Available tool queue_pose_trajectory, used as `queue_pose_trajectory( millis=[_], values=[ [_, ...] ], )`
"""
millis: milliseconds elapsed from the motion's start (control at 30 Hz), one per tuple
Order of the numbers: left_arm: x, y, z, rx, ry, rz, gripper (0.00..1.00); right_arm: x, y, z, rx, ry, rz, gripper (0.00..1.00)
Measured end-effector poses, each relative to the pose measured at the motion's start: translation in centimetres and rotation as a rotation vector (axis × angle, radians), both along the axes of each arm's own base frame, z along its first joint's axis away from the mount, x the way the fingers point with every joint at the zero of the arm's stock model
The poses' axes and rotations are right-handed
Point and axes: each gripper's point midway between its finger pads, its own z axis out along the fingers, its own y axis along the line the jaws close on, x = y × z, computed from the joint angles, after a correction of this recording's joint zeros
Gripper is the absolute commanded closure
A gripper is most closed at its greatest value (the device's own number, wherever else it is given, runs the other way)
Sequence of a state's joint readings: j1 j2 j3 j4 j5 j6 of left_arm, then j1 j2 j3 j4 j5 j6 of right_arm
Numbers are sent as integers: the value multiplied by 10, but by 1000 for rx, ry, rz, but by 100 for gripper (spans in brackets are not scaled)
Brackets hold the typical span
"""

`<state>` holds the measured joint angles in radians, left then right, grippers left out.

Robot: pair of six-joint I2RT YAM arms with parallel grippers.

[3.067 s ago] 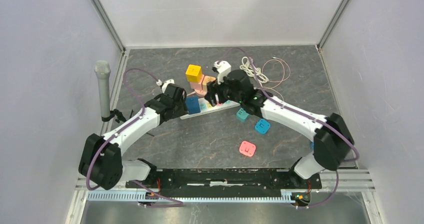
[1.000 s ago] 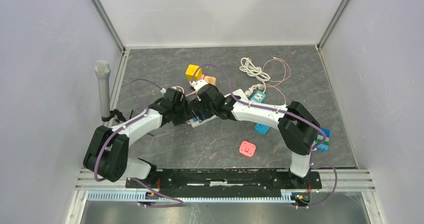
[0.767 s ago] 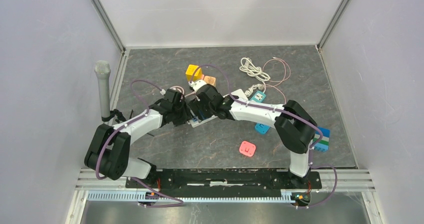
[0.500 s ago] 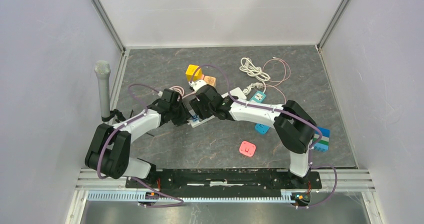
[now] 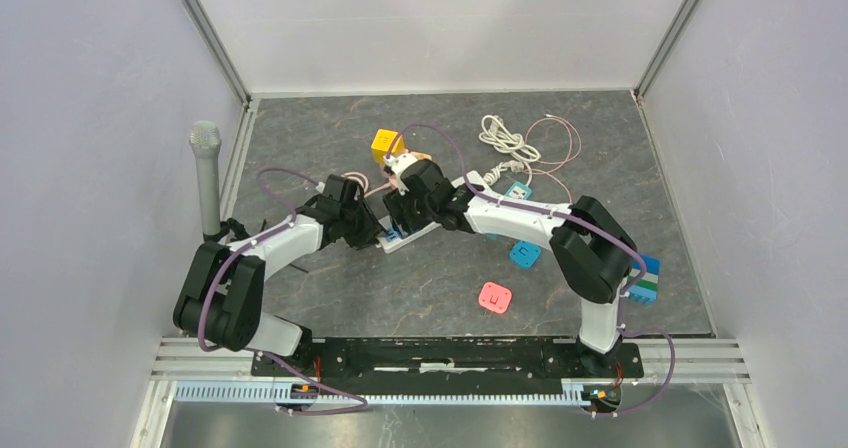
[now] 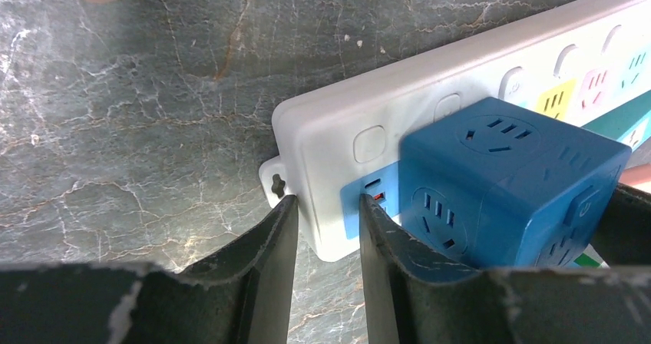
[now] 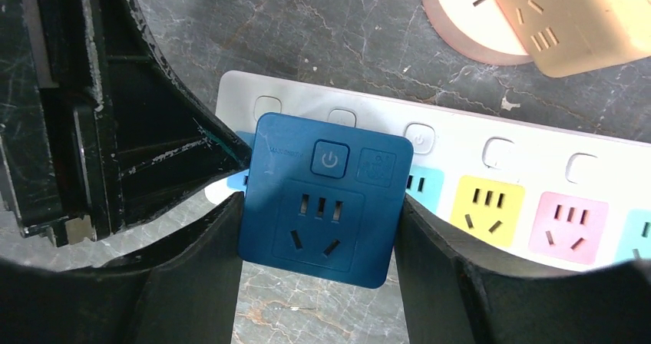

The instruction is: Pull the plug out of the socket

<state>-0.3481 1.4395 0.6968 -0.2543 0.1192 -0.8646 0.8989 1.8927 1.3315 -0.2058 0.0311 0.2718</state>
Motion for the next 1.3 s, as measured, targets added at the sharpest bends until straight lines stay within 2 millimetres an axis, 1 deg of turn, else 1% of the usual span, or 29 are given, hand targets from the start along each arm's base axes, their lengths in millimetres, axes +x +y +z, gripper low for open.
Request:
queue_pose_trajectory(
  millis=[167, 267, 433, 567, 700, 833, 900, 1100, 1300],
  values=[
    [0, 0, -1, -1, 6, 5, 60, -4, 1, -2, -68, -81, 10, 100],
    [0, 0, -1, -1, 6, 5, 60, -4, 1, -1, -65, -102, 3, 100],
    [0, 0, -1, -1, 6, 5, 60, 2, -6, -1, 2, -66, -17, 100],
    [0, 0, -1, -2, 5, 4, 60, 3, -6, -1, 45, -46, -10, 100],
    [0, 0, -1, -2, 6, 5, 60, -3, -1, 0, 24, -75, 8, 100],
    [0, -1, -2, -3, 8, 3, 60, -4, -2, 0, -18, -118, 9, 100],
    [0, -1, -2, -3, 8, 3, 60, -2, -5, 0, -20, -120, 1, 100],
    [1, -3, -2, -11, 8, -3, 60, 6, -9, 2, 49, -50, -10, 100],
    [2, -4, -2, -12, 18, -9, 60, -3, -5, 0, -25, -125, 12, 100]
  ],
)
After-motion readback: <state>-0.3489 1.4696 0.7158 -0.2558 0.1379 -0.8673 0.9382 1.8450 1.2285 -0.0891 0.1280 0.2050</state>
